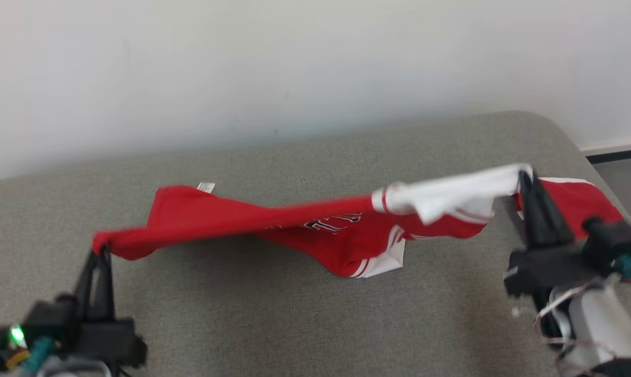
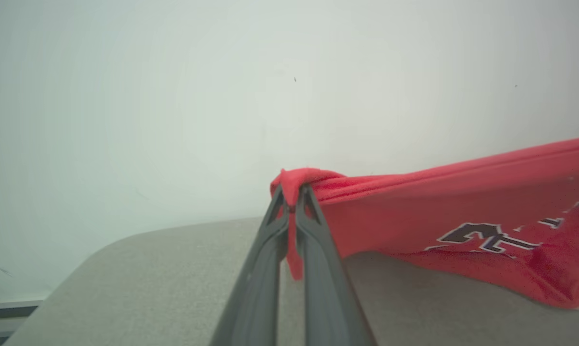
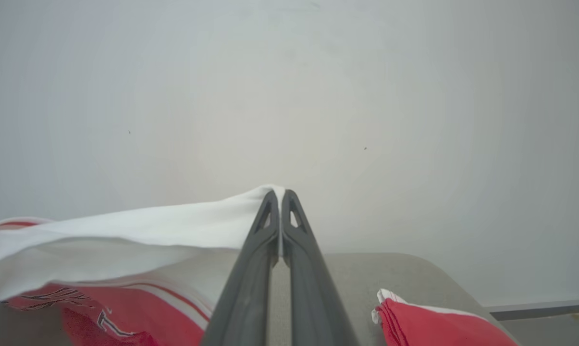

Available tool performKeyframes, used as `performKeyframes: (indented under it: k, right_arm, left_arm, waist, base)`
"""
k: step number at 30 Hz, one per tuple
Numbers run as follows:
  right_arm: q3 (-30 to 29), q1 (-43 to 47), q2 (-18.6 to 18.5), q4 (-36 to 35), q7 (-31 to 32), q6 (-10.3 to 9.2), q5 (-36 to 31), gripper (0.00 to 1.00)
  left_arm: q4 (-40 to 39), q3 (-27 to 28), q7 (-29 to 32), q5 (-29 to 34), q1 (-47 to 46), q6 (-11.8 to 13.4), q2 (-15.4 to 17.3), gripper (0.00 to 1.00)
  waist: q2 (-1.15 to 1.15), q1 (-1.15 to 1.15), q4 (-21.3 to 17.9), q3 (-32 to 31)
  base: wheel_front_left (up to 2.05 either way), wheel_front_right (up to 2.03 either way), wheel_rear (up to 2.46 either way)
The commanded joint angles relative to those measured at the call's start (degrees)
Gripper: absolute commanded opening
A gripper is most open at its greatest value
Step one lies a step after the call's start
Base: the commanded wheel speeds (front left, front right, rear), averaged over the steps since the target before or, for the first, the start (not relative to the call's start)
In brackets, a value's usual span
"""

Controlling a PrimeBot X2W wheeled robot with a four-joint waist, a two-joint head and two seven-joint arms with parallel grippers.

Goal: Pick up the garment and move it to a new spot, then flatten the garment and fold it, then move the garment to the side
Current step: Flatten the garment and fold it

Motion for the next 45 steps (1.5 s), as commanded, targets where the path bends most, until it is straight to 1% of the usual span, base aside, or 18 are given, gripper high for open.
performKeyframes:
  k: [1,5,6,10,15,18,22,24,25,28,31,34,36,38,40,42,45]
  right_arm:
    - [0.27,-2.86,-1.24,-0.63,0.03,-0.17,0.99,0.00]
    - [1.93,-10.95,-4.50,-0.66,0.03,-0.17,2.22,0.00]
    - [1.93,-10.95,-4.50,-0.66,0.03,-0.17,2.22,0.00]
    - [5.14,-19.17,-7.38,-0.88,0.03,-0.17,2.49,0.00]
    - [8.21,-28.63,-10.45,0.86,0.03,-0.18,3.26,0.00]
    - [10.67,-33.56,-12.89,2.85,0.04,-0.18,3.02,0.00]
    - [14.05,-39.56,-15.73,6.69,0.17,-0.18,2.83,0.00]
    - [14.68,-43.10,-16.84,8.66,0.42,-0.18,3.49,0.00]
    - [14.75,-44.85,-17.70,9.54,0.37,-0.18,3.36,0.00]
    - [14.91,-50.98,-19.30,11.38,0.83,-0.19,3.01,0.00]
    - [12.42,-59.87,-20.19,13.50,0.90,-0.22,0.94,0.00]
    - [8.81,-67.26,-20.48,15.43,0.49,-0.27,-2.86,0.00]
    - [6.95,-71.02,-20.14,15.83,0.20,-0.31,-5.35,0.00]
    - [5.15,-72.78,-19.33,16.07,0.08,-0.37,-6.96,0.00]
    - [4.14,-72.68,-18.73,15.51,0.11,-0.37,-7.77,0.00]
    - [3.83,-69.84,-18.68,14.64,0.10,-0.37,-7.46,0.00]
    - [2.25,-63.42,-19.04,11.43,0.07,-0.37,-5.58,0.00]
  left_arm:
    - [-0.66,0.71,-0.17,0.81,-2.96,-0.51,1.97,0.00]
    - [-2.37,0.44,-0.17,2.85,-10.79,-1.69,7.73,0.00]
    - [-2.37,0.44,-0.17,2.85,-10.79,-1.69,7.73,0.00]
    - [-2.80,-0.28,-0.16,4.12,-19.21,-2.26,13.70,0.00]
    - [1.52,-2.86,0.37,5.07,-28.73,-2.69,19.32,0.00]
    - [4.87,-6.05,1.36,5.25,-33.19,-2.67,21.08,0.00]
    - [8.59,-10.51,3.21,4.01,-37.88,-2.73,21.51,0.00]
    - [10.06,-11.66,3.97,3.34,-40.70,-2.74,21.39,0.00]
    - [10.79,-12.14,4.04,2.82,-42.22,-2.74,20.77,0.00]
    - [13.15,-13.20,3.75,3.57,-48.18,-2.42,19.82,0.00]
    - [15.52,-12.70,3.17,4.89,-55.45,-0.09,19.73,0.00]
    - [17.80,-11.19,1.92,4.63,-61.89,3.00,18.59,0.00]
    - [18.53,-11.31,1.05,5.60,-65.65,4.06,18.91,0.00]
    - [19.08,-10.88,0.51,5.58,-68.42,4.83,18.98,0.00]
    - [19.98,-11.24,0.23,5.58,-69.04,4.84,18.51,0.00]
    - [20.91,-11.47,0.04,4.99,-67.85,5.36,17.41,0.00]
    - [19.88,-11.13,-0.03,3.86,-64.04,6.31,15.63,0.00]
  waist:
    - [0.00,0.00,0.57,-1.57]
    - [0.00,0.00,0.87,-2.66]
    - [0.00,0.00,0.87,-2.66]
    - [0.00,0.00,1.24,-3.02]
    - [0.00,0.00,1.99,-2.24]
    - [0.00,0.00,2.76,-0.72]
    - [0.00,0.00,3.66,3.48]
    - [0.00,0.00,4.12,7.33]
    - [0.00,0.00,4.61,9.40]
    - [0.00,0.00,5.91,16.05]
    - [0.00,0.00,6.75,22.18]
    - [0.00,0.00,7.58,26.22]
    - [0.00,0.00,7.87,28.05]
    - [0.00,0.00,7.89,29.40]
    - [0.00,0.00,7.96,30.38]
    - [0.00,0.00,8.06,31.41]
    - [0.00,0.00,8.14,32.45]
  base:
    - [0.00,0.00,0.00]
    - [0.00,0.00,0.00]
    - [0.00,0.00,0.00]
    - [0.00,0.00,0.00]
    - [0.00,0.00,0.00]
    - [0.00,0.00,0.00]
    - [0.00,0.00,0.00]
    - [0.00,0.00,0.00]
    - [0.00,0.00,0.00]
    - [0.00,0.00,0.00]
    - [0.00,0.00,0.00]
    - [0.00,0.00,0.00]
    - [0.00,0.00,0.00]
    - [0.00,0.00,0.00]
    - [0.00,0.00,0.00]
    - [0.00,0.00,0.00]
    - [0.00,0.00,0.00]
